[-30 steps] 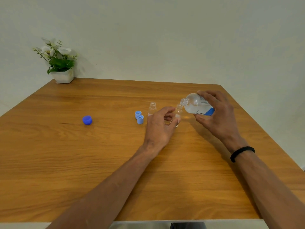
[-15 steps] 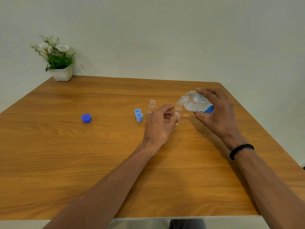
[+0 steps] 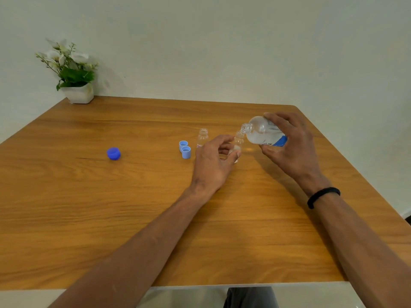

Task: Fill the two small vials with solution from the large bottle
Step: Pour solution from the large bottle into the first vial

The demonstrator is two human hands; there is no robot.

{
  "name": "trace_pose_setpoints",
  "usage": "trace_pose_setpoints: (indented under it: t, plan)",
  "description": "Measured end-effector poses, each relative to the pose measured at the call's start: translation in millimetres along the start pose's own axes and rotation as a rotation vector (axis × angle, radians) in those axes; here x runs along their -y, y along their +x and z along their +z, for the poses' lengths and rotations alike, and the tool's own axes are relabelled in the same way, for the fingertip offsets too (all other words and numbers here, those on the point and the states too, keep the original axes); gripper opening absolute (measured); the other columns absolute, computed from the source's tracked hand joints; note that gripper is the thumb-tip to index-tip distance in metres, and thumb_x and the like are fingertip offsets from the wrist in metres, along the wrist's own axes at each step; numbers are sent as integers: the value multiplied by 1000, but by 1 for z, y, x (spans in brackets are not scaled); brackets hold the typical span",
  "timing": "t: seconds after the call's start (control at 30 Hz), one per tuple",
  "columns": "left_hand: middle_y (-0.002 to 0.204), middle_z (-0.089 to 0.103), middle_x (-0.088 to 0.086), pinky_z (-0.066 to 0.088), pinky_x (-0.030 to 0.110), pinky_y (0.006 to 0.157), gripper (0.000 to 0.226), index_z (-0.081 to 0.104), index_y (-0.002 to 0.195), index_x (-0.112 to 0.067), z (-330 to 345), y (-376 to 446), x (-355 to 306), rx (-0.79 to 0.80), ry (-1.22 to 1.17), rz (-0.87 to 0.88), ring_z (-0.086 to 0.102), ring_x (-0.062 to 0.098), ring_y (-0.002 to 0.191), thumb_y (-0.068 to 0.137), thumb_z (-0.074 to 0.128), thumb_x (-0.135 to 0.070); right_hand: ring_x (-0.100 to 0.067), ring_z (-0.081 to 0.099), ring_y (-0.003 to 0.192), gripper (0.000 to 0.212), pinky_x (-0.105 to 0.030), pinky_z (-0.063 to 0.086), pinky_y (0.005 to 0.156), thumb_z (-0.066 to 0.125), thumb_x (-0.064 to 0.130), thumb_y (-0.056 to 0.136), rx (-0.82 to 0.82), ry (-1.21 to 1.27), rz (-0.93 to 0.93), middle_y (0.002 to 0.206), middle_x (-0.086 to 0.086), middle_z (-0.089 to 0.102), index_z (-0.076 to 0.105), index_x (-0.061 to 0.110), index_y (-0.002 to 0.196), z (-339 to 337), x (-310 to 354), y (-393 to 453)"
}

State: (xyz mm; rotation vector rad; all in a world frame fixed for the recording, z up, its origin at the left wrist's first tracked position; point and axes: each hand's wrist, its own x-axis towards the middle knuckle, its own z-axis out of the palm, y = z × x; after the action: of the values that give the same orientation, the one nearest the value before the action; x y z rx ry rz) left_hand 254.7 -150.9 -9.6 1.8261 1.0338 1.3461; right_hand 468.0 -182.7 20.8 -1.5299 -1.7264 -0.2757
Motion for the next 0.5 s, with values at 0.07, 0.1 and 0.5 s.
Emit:
trace_pose_setpoints:
  t: [0.07,0.1,0.5]
  plan:
    - [98,70,-14,52,4,77,43,69,132,-12,0,0,0,3,-1,-4,70,1,95,91,80,-17,-29,56,130,75,-52,53,107,91,11,76,5,3,0,139,-8,59,62,17,146,0,0,0]
    - [98,70,-14,52,4,77,43,69,132,-12,0,0,0,3,-1,-5,70,1,95,91,80,-17,-29,56,130,75,-52,53,107,91,11,76,6,2,-1,139,-8,59,62,18,146,0,-1,0]
    - [99,70,-13,50,2,76,43,69,132,-12,0,0,0,11,13,5,69,-1,95,91,80,-18,-29,56,129,75,-52,53,106,90,9,76,-8,-11,-20,138,-9,60,62,17,145,0,0,0]
